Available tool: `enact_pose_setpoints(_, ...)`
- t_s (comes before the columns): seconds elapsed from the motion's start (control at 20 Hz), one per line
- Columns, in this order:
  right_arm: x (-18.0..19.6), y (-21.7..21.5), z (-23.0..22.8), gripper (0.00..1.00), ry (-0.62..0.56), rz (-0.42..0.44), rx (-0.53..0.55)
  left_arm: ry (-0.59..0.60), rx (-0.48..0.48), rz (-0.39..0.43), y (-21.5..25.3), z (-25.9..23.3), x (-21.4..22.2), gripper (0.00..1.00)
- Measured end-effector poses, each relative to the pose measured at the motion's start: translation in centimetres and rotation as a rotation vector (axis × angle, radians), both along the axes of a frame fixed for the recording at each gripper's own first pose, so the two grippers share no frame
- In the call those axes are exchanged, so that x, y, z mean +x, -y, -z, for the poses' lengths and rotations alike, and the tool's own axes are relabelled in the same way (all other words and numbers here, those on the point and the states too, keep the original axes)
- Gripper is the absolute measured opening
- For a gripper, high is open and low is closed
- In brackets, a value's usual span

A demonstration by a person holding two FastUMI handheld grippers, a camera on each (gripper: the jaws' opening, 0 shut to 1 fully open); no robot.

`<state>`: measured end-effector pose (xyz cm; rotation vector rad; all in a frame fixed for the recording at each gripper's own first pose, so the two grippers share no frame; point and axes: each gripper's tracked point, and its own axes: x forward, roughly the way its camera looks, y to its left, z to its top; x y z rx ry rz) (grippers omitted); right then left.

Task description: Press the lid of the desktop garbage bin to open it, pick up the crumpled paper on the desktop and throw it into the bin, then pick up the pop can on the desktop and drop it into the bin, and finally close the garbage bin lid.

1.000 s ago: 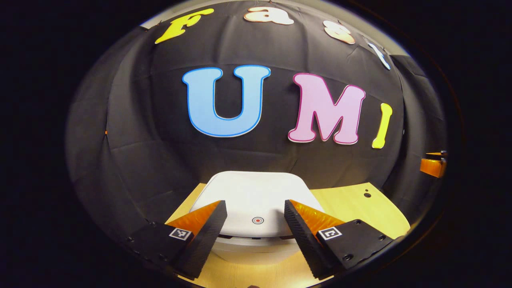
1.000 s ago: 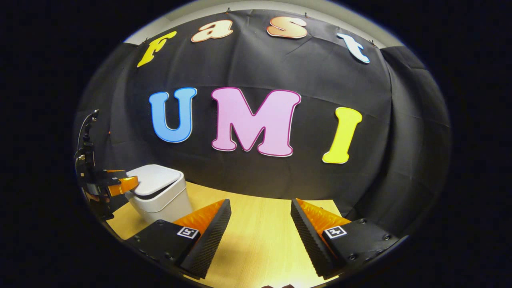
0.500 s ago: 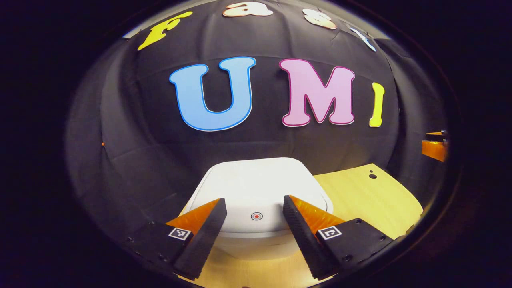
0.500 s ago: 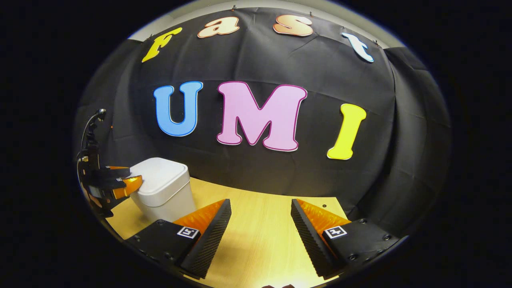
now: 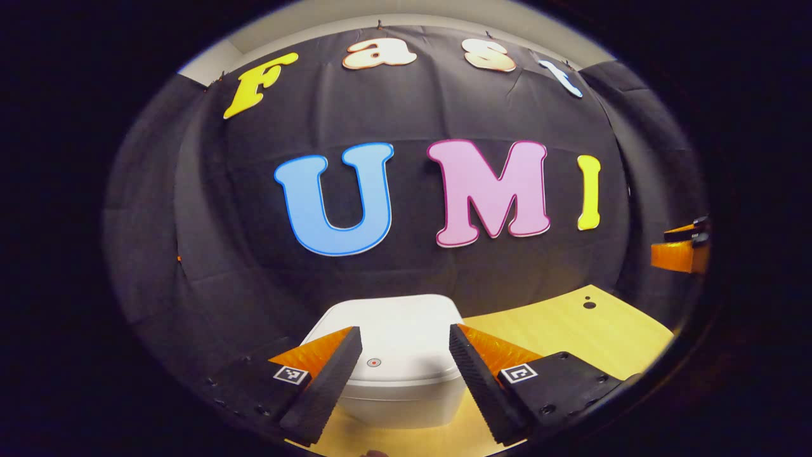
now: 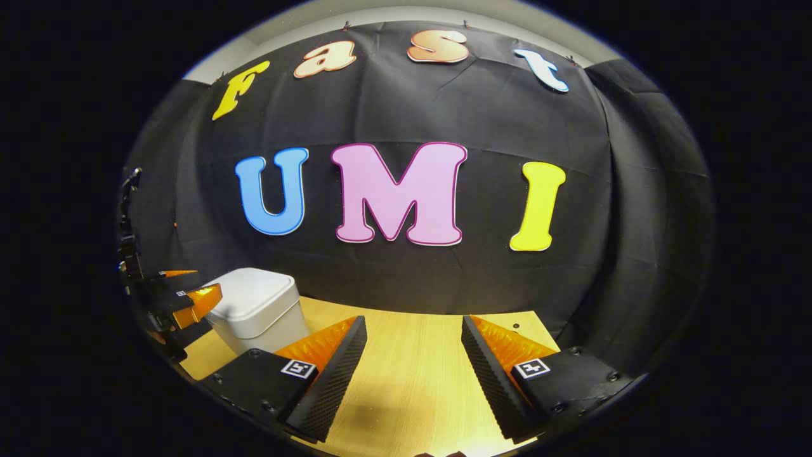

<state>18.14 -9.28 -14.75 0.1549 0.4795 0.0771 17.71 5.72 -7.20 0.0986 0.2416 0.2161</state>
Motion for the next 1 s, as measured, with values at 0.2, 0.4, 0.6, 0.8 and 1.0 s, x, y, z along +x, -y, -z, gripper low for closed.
enact_pose_setpoints(0.2,-1.3,0.6,-2.8,0.96,0.099,-0.01,0.056,0.108,-0.076,0.002,6.7,-4.9,-1.8,0.94)
enact_pose_setpoints(0.4,-3.3,0.7,-5.4,0.96,0.203,-0.044,0.054,0.166,-0.039,0.018,10.2,-7.5,-3.4,0.98)
enact_pose_setpoints(0.6,-5.7,1.4,-6.7,0.97,0.222,-0.023,0.024,0.197,-0.049,0.035,11.5,-8.1,-5.3,0.97)
enact_pose_setpoints(0.8,-8.1,1.6,-7.9,0.96,0.231,0.021,0.003,0.185,-0.054,0.059,11.1,-8.0,-7.2,0.97)
enact_pose_setpoints(1.0,-10.5,1.0,-8.8,0.87,0.255,0.041,-0.026,0.206,-0.05,0.066,9.4,-8.2,-9.7,0.97)
